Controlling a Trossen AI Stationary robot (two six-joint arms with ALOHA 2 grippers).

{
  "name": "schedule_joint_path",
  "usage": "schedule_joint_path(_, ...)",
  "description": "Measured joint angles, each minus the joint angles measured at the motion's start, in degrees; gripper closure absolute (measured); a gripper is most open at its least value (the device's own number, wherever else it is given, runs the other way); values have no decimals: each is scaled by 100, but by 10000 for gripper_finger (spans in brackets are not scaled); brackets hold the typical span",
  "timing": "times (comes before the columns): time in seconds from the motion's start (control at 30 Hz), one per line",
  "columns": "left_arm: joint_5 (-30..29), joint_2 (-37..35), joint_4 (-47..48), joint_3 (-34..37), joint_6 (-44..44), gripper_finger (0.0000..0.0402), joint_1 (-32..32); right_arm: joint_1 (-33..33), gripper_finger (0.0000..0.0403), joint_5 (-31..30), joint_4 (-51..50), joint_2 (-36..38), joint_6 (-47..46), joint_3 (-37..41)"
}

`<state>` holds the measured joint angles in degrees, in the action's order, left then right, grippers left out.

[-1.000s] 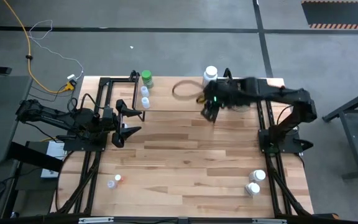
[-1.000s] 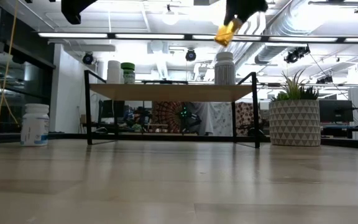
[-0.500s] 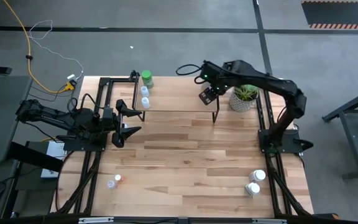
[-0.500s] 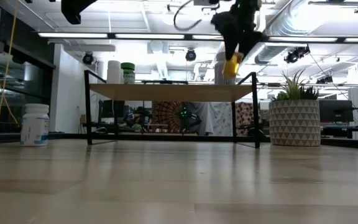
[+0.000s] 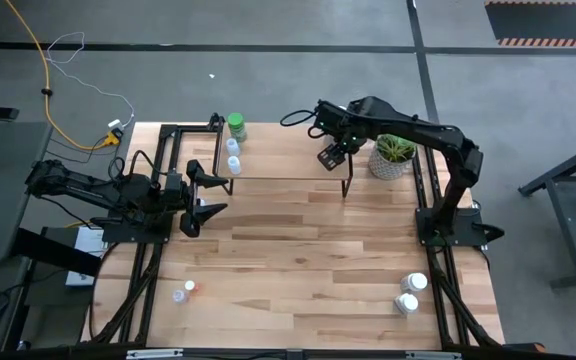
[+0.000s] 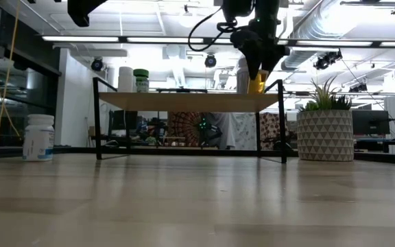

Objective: Pick and place medicine bottles onto shelf by color
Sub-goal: Put the orange transparent bottle on the shelf, then put the top white and blue bottle on the shelf

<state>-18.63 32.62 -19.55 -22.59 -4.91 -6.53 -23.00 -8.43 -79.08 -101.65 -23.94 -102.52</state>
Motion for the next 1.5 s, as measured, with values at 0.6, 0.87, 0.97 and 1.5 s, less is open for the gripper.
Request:
schedule_joint_path(0.6,0,-2,0,2,-2,96,-2,-74,166,-69,-30,2,370,0)
schedule_joint_path(0.87,0,-1,0,2,-2,96,0,-90,97,-62,111,2,601,-46)
schedule_joint_path(0.97,0,-2,0,0,-2,96,-2,-101,90,-56,28,55,753,-241)
schedule_joint_path(1.5,3,-6,80,0,0,96,0,1083,89,-48,1596,3062,791,2344)
